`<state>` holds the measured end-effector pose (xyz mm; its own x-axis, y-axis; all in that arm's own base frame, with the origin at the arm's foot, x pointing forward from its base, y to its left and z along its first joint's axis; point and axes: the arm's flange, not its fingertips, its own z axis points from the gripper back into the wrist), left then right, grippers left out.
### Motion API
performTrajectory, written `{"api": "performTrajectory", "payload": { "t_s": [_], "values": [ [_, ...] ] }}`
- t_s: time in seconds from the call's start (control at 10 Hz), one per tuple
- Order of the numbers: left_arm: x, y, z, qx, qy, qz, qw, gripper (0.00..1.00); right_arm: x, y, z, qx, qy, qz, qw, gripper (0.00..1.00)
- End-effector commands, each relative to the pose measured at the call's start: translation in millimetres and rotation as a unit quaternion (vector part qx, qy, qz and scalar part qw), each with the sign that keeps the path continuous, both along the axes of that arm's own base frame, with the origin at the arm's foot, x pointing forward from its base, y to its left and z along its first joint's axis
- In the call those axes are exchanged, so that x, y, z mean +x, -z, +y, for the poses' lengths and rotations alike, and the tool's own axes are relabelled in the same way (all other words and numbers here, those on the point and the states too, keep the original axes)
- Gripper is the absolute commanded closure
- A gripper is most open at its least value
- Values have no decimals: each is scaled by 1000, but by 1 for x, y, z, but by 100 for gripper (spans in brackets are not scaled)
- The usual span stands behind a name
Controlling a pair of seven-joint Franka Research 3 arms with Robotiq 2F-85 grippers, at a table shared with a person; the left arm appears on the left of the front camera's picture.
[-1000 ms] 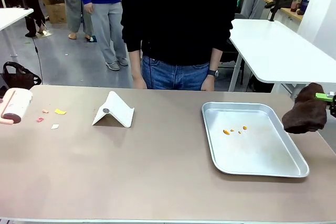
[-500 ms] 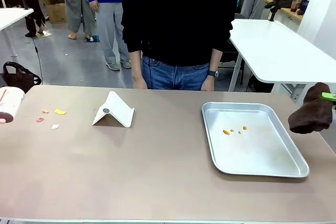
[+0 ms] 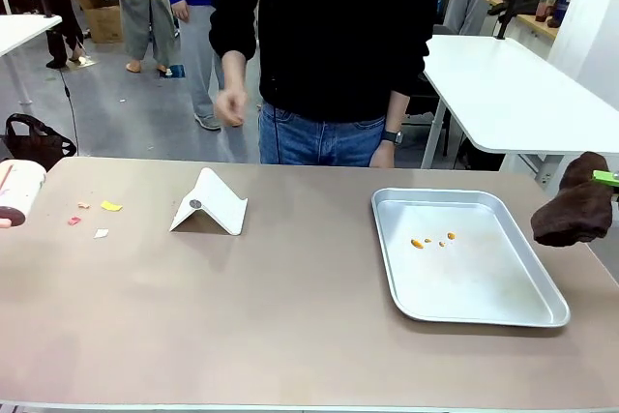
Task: Clean the surface of the table.
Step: If a person points to the right, clean the right side of the table with your right hand, and if they point to the left, clean the left side with your left hand.
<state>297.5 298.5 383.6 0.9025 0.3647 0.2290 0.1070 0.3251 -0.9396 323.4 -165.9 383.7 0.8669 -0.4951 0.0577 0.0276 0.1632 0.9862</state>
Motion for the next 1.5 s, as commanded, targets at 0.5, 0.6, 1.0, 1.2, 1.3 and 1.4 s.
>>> {"api": "performTrajectory", "payload": {
  "t_s": [0.5,0.6,1.0,1.2,1.3,1.4],
  "values": [
    [-1,-3,1,-1,7,-9,1000,91,-2,-3,0,7,-4,-5,1000,100],
    [-1,-3,1,-1,7,-9,1000,91,-2,-3,0,7,-4,-5,1000,100],
    [-1,-3,1,-1,7,-9,1000,91,-2,-3,0,7,-4,-5,1000,100],
    [0,0,0,0,0,0,1000,80,-2,-3,0,7,-4,-5,1000,100],
    [9,-1,-9,32,-12,-1,999,80,-2,-3,0,7,-4,-5,1000,100],
    [17,-3,-13,53,-30,6,998,80,-2,-3,0,7,-4,-5,1000,100]
  ]
}}
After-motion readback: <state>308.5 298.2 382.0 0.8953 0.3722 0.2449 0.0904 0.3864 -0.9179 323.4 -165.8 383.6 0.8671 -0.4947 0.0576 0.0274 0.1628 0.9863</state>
